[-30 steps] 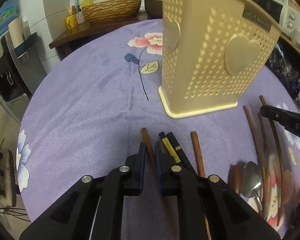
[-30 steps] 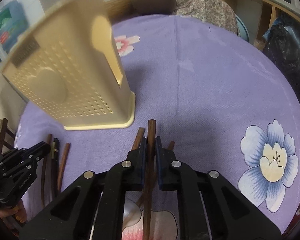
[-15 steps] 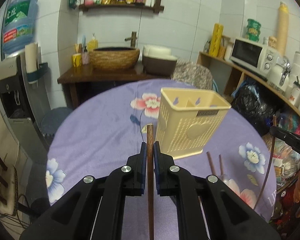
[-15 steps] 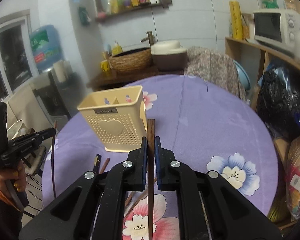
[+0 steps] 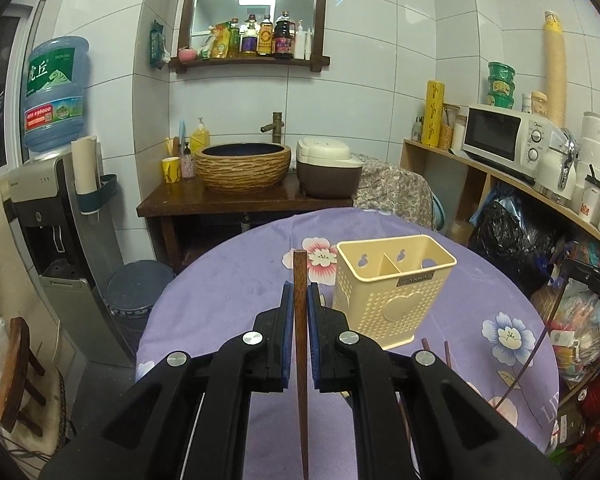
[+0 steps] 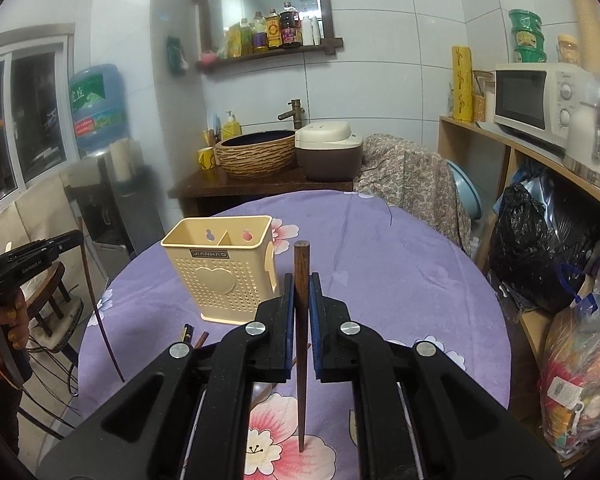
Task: Organize utensils
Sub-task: 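Lift both held chopsticks and lower them into the beige utensil holder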
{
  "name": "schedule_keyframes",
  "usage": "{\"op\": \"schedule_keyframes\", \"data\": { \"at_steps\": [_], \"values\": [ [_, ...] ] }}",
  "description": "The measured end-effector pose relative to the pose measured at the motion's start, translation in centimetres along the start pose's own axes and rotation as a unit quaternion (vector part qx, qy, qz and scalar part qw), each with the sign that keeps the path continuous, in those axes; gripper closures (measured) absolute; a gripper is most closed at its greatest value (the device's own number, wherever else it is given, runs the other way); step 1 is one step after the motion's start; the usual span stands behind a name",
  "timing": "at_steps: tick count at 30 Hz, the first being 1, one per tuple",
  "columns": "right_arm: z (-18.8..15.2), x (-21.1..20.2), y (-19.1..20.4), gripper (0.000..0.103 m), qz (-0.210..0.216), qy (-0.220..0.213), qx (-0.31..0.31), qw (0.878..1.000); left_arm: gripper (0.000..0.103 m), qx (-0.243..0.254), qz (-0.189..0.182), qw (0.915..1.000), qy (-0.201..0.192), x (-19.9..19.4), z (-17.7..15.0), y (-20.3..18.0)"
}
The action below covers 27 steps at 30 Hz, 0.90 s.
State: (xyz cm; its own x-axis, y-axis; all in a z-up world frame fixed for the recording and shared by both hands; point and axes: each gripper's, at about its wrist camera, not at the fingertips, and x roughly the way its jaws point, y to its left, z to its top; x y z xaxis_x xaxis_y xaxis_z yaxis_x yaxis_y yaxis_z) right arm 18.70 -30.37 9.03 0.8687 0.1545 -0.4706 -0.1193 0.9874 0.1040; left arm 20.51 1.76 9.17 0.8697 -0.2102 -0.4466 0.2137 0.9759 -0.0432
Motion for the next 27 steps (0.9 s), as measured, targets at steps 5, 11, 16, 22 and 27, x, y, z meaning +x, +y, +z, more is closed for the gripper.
{"op": "schedule_keyframes", "data": {
  "at_steps": [5,11,16,22,27],
  "values": [
    [2.3,0.2,0.1,0.095,-0.003,-0.014,-0.006,1.000,0.095,-0.003,0.007,0.9998,-0.020,-0.6,2.5,0.7],
    [10.5,-0.3,0.9,0.095,0.025,-0.063,0.012,0.998,0.095,-0.017,-0.007,0.9975,-0.068,-2.1,10.1,0.8],
    [17.6,-0.5,2.6,0.095,0.043,-0.125,0.033,0.991,0.095,-0.042,-0.036,0.9927,-0.107,-2.6,16.0,-0.8],
    [18.1,4.0,4.5,0.095,0.032,-0.125,0.037,0.991,0.095,-0.049,-0.038,0.9936,-0.095,1.8,16.2,-3.9],
    [14.6,9.0,4.4,0.095,0.029,-0.078,0.050,0.995,0.095,-0.057,-0.035,0.9967,-0.047,6.4,12.4,-4.7]
  ]
}}
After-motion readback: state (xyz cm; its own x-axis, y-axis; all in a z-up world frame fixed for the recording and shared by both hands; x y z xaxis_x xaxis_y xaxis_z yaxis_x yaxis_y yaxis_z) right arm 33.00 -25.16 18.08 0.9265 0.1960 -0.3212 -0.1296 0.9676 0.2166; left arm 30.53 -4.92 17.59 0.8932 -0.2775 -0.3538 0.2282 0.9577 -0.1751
